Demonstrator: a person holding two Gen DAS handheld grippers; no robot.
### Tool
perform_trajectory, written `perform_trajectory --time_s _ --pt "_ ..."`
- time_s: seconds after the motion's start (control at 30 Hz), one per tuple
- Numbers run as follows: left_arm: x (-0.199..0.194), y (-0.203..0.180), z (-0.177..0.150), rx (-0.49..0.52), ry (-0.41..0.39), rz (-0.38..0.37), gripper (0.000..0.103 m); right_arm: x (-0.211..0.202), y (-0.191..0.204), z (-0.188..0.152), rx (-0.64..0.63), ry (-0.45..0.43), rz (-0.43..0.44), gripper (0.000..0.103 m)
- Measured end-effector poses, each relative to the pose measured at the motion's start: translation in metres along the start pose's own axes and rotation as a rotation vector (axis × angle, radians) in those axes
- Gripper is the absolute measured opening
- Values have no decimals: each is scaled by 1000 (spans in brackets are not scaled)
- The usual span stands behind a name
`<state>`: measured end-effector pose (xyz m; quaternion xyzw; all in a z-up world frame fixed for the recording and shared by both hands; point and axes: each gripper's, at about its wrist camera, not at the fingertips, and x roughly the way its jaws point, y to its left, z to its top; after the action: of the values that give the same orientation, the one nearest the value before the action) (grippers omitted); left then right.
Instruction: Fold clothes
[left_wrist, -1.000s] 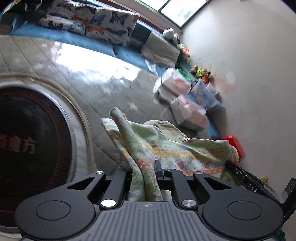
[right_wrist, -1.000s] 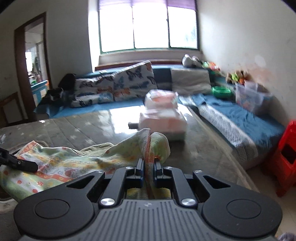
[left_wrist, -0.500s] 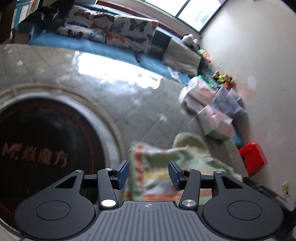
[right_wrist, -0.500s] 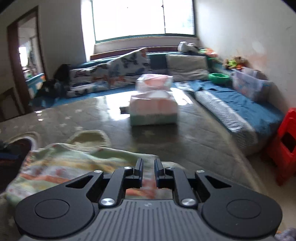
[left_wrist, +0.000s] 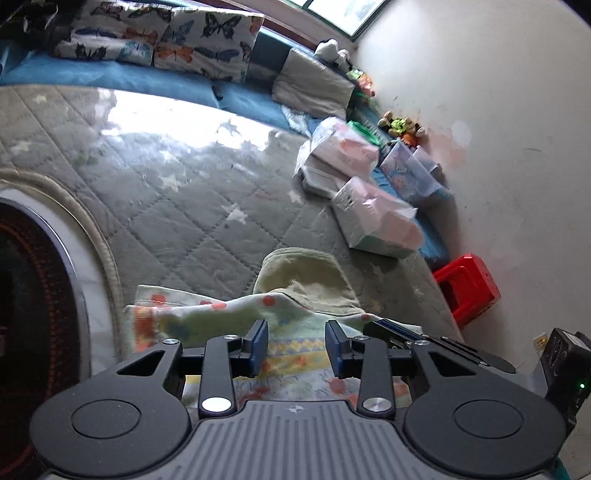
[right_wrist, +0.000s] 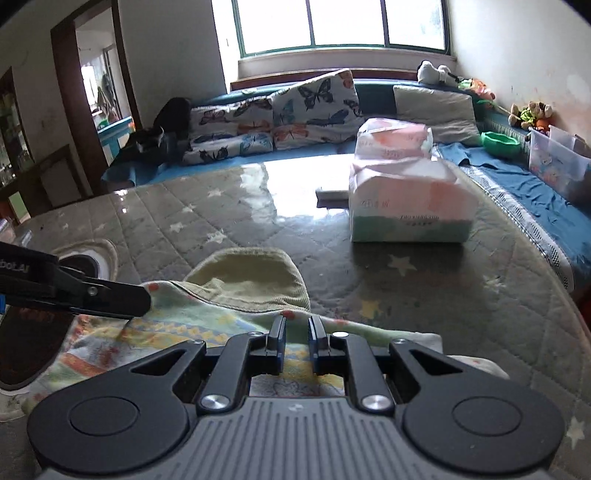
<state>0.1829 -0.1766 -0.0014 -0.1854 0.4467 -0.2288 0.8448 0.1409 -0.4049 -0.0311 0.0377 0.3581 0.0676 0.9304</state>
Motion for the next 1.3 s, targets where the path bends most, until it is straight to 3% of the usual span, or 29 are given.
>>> perform_trajectory --time_s 0.17,0.37,0.47,0.8,0.93,1.03,1.17,1.3 --pt "14 10 0 -32 14 20 36 -1 -1 -1 -12 2 -5 15" --pt "-6 2 -8 -14 9 -6 39 -30 10 -7 -56 -2 25 21" --pt "-19 -4 -21 14 18 -18 39 -47 19 -18 -84 1 34 33" --pt "-51 -11 -72 96 55 -20 42 -87 58 -67 -214 21 55 33" --pt "-56 -12 -83 117 34 -12 43 -92 69 -76 -233 -9 10 35" --pt "-65 -16 -87 146 13 7 55 -98 69 -76 -205 -23 11 44" --pt "-75 -15 -95 156 1 30 61 -106 69 -82 -169 -30 11 52" --pt "-85 -14 -106 171 -4 34 80 -112 68 -91 -134 -31 4 56"
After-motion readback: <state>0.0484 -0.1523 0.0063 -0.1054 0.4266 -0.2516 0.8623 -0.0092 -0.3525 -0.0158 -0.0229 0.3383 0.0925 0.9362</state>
